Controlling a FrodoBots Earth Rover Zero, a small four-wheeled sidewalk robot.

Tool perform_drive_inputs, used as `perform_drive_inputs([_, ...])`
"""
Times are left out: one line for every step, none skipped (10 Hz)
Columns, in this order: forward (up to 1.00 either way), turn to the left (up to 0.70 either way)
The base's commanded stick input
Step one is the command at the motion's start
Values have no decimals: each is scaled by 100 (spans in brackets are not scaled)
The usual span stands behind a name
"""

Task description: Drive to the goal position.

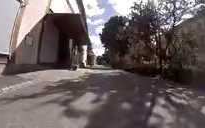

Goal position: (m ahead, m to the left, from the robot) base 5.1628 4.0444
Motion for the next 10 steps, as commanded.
perform_drive_inputs([85,0])
perform_drive_inputs([85,0])
perform_drive_inputs([85,0])
perform_drive_inputs([85,0])
perform_drive_inputs([85,0])
perform_drive_inputs([85,0])
perform_drive_inputs([85,0])
perform_drive_inputs([85,0])
perform_drive_inputs([85,0])
perform_drive_inputs([85,0])
